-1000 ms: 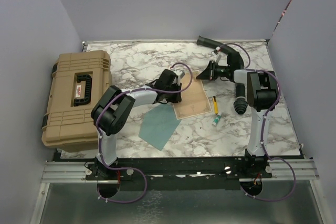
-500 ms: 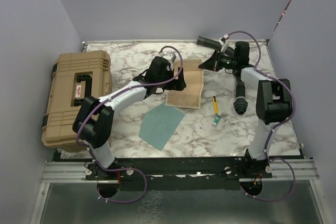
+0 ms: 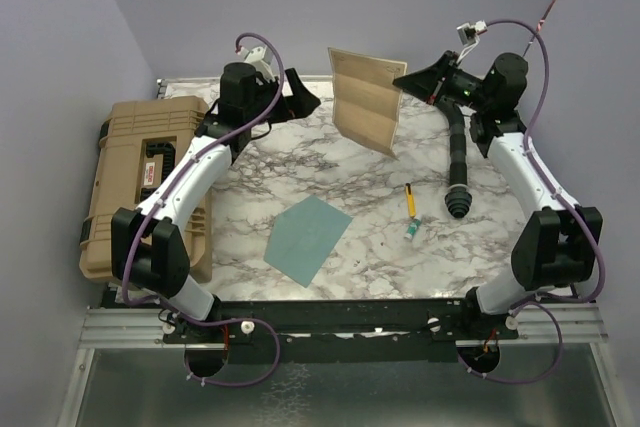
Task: Place the letter into the envelope and seal it
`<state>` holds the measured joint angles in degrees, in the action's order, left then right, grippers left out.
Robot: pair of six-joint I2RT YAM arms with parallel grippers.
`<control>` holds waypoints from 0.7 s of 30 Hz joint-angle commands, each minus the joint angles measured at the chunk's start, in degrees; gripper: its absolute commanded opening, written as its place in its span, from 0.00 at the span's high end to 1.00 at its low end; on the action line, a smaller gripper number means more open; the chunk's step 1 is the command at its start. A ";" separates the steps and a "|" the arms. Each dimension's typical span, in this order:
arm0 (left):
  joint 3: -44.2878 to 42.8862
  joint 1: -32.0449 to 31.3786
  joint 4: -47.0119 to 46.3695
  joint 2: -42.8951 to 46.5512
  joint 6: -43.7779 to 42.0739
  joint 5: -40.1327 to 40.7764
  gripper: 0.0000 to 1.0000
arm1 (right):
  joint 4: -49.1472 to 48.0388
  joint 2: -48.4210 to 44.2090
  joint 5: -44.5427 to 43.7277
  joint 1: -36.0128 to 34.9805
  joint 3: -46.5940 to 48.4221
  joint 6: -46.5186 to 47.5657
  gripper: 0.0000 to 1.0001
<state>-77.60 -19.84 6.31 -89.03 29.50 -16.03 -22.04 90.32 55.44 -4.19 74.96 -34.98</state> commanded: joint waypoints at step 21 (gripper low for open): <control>1.75 2.28 -31.01 3.31 24.11 -26.33 0.01 | -3.14 -11.08 -6.32 -0.38 10.42 -31.87 1.00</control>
<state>-76.95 -18.35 -16.43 -88.79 50.61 -39.90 -25.41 79.75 46.63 -4.32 82.28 -63.13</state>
